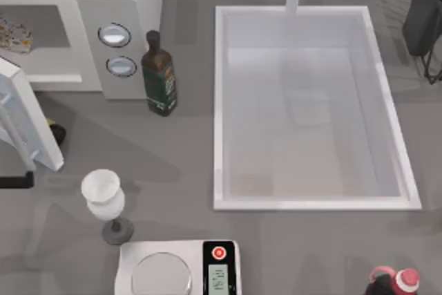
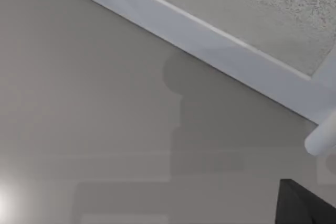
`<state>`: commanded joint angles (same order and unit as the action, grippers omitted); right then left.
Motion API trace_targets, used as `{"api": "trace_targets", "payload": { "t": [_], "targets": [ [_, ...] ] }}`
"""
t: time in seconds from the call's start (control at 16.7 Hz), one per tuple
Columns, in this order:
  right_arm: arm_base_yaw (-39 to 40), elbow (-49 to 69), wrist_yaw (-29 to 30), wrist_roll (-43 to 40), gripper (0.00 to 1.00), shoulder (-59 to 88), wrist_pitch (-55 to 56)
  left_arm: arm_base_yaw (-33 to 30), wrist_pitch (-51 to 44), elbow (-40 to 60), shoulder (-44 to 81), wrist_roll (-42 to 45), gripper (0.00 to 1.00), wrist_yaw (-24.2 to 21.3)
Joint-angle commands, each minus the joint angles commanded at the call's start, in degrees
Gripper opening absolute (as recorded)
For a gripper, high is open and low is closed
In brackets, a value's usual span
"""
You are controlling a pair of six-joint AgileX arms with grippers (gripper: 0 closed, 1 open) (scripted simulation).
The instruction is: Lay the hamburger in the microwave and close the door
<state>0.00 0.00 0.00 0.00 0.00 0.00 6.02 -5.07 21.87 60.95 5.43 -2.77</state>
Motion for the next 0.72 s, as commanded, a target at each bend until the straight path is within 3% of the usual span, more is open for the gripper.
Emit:
{"api": "trace_targets", "payload": {
  "t": [0.72],
  "targets": [
    [0.0, 0.0, 0.0, 0.0, 1.0, 0.0, 0.0, -2.7, 11.0, 16.2, 27.5, -1.5, 0.0, 1.7]
  ]
}}
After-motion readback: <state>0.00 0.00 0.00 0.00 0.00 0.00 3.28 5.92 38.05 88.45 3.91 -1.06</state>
